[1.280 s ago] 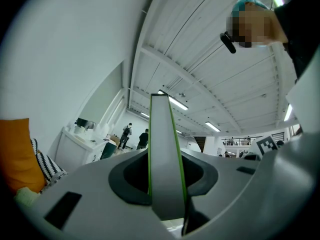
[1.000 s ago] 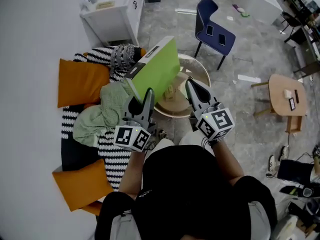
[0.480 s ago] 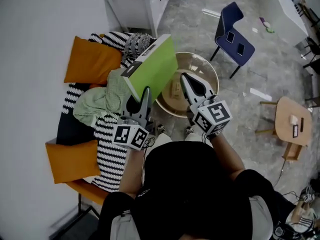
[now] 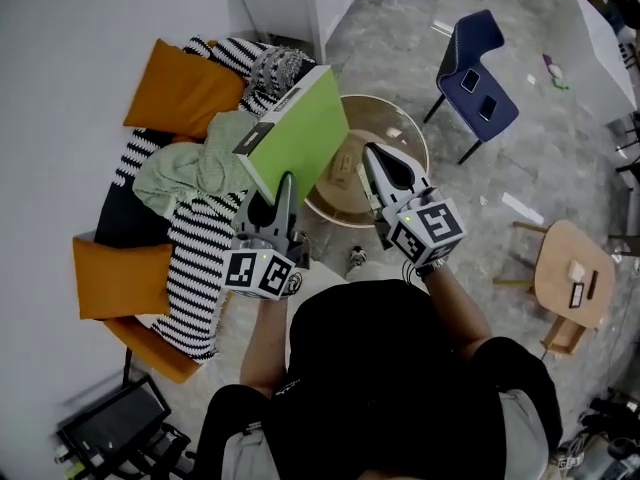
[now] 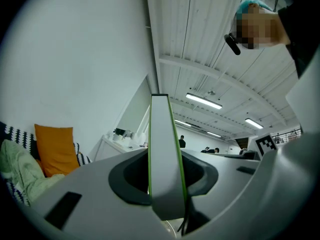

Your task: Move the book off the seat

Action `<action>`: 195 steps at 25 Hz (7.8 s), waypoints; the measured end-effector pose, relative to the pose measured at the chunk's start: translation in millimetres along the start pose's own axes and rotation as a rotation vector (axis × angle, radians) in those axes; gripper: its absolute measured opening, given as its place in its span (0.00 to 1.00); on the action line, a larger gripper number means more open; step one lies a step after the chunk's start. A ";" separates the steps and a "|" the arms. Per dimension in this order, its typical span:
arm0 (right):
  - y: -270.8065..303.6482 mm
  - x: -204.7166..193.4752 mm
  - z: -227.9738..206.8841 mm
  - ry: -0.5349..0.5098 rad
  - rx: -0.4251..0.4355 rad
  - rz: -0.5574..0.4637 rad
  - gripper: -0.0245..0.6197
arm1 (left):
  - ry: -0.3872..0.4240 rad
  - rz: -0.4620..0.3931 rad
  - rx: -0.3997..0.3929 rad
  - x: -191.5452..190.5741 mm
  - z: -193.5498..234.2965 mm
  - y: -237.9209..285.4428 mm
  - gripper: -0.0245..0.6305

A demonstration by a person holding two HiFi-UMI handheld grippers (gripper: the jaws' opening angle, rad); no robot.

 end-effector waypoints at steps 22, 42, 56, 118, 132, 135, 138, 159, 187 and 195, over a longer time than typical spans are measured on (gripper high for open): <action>17.4 -90.5 -37.8 0.097 0.000 0.177 0.06 | -0.103 0.116 0.198 -80.9 50.3 -24.1 0.24; 33.7 -268.4 -33.1 0.120 -0.078 0.395 0.06 | -0.310 0.314 0.212 -253.6 165.1 -40.4 0.24; 36.9 -382.2 -39.8 0.150 -0.101 0.494 0.06 | -0.497 0.379 0.286 -387.9 237.9 -56.8 0.24; 65.5 -478.3 -78.5 0.177 -0.133 0.616 0.06 | -0.428 0.778 0.356 -594.9 356.4 -44.7 0.49; 76.8 -480.6 -71.5 0.172 -0.095 0.614 0.06 | -0.238 0.843 0.324 -586.2 355.0 -36.3 0.51; 76.6 -477.8 -70.8 0.166 -0.092 0.613 0.06 | -0.146 0.816 0.357 -573.9 358.2 -37.0 0.51; 72.6 -471.9 -67.8 0.160 -0.086 0.609 0.06 | -0.113 0.765 0.385 -557.5 357.7 -42.4 0.51; 43.1 -407.9 -38.1 0.128 -0.049 0.481 0.06 | -0.093 0.340 0.159 -372.7 197.0 -41.1 0.05; 20.3 -155.8 38.0 0.075 -0.001 0.081 0.06 | 0.117 0.067 -0.109 -117.4 40.8 -8.7 0.05; 13.9 -85.2 53.7 0.048 0.003 -0.002 0.06 | 0.142 -0.007 -0.099 -47.7 14.9 -7.0 0.05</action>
Point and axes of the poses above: the fingertips, and each gripper's own axes: y forward along the fingers, z to its left, x out of its top, the point moved 3 cm from there along -y, backward along the fingers, and after that the axes turned 5 degrees about -z, right-handed, at the moved point
